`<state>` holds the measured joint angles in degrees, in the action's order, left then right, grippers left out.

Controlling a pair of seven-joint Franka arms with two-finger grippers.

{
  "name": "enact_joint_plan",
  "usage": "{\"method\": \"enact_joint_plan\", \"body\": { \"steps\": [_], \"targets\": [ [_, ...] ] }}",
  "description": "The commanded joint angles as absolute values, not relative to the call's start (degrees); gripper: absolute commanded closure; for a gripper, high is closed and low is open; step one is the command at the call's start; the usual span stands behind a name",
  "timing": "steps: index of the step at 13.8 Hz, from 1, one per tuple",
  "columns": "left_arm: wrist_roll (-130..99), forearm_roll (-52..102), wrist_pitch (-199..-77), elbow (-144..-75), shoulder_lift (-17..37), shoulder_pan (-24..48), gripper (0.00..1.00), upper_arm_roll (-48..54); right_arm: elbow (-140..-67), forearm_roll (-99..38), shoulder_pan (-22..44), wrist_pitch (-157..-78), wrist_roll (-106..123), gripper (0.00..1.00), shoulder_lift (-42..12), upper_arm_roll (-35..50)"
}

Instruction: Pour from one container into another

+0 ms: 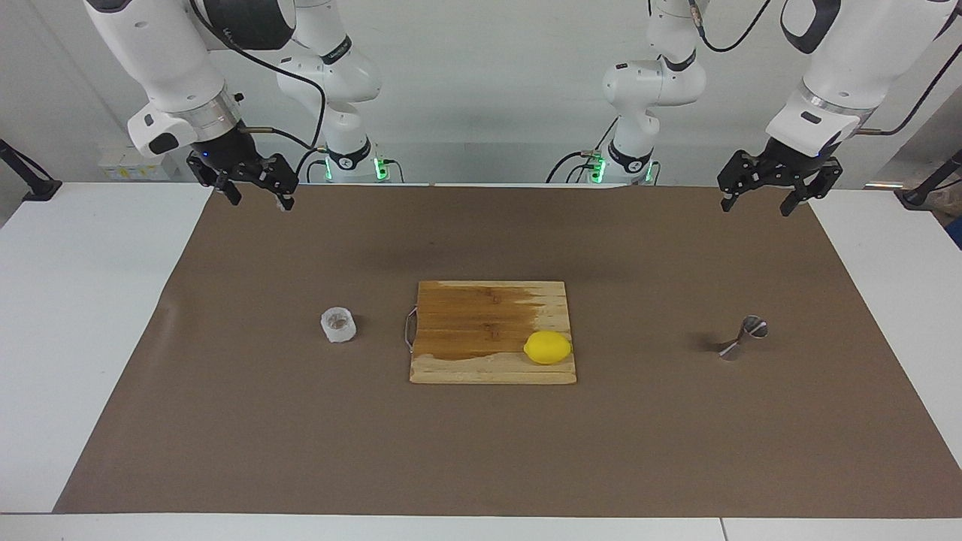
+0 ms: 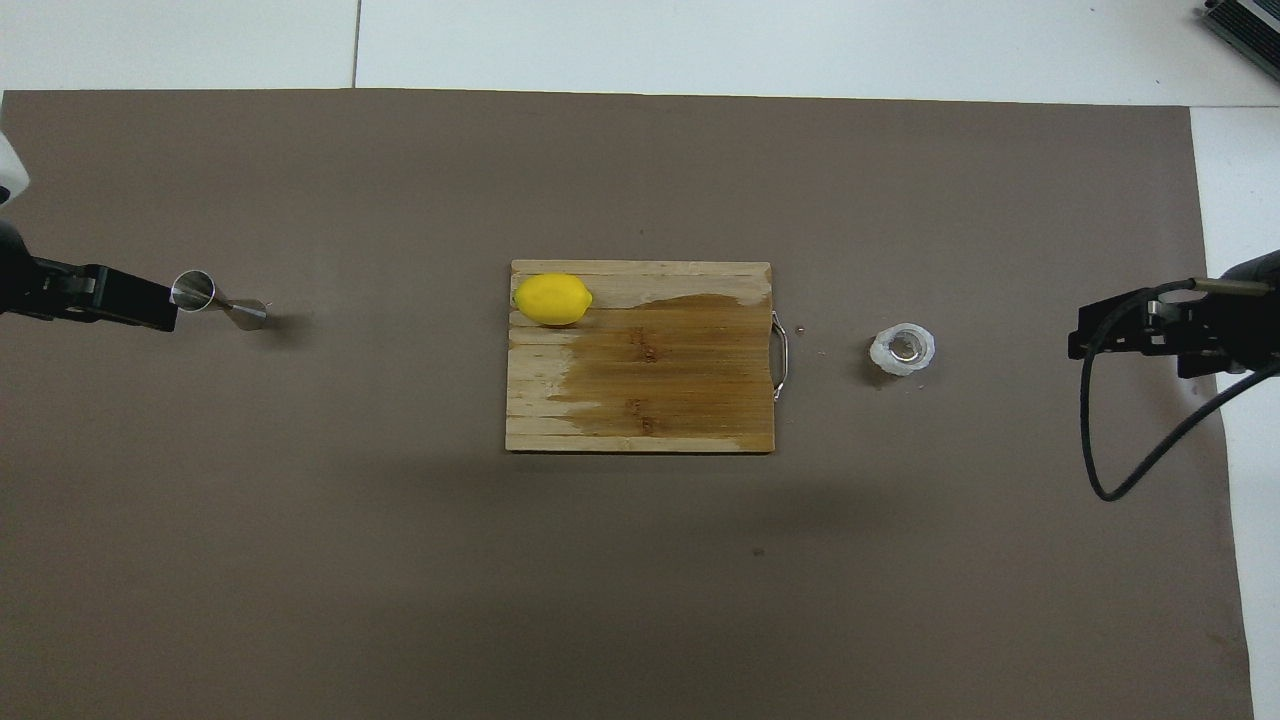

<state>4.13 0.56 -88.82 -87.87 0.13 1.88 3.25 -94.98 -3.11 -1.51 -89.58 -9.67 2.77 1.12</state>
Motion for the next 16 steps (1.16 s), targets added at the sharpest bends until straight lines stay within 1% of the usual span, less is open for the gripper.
{"method": "enact_joint_plan", "body": {
  "steps": [1,7,11,15,16],
  "targets": [
    [3.78,-0.09,-88.59,-89.82,-1.4,2.2,0.0,2.99,-94.66,-4.48,-2.37,-88.95,-10.81,0.0,2.64,1.67],
    [2.81,-0.09,-87.98,-90.35,-1.76,2.37,0.0,2.9,-94.66,-4.48,-2.37,-88.95,-10.81,0.0,2.64,1.67],
    [-0.07,2.27,-87.89,-90.35,-0.97,0.63,0.0,2.72,-94.66,-4.48,-2.37,-88.95,-10.81,0.0,2.64,1.67],
    [-12.79,7.02,-88.07,-89.48,3.5,-3.59,0.0,2.72,-94.57,-4.48,-2.37,-88.95,-10.81,0.0,2.64,1.67],
    [-17.1,8.34,-87.98,-88.43,5.34,-4.3,0.0,2.64,-94.66,-4.48,-2.37,-88.95,-10.81,0.0,2.64,1.67]
  ]
}}
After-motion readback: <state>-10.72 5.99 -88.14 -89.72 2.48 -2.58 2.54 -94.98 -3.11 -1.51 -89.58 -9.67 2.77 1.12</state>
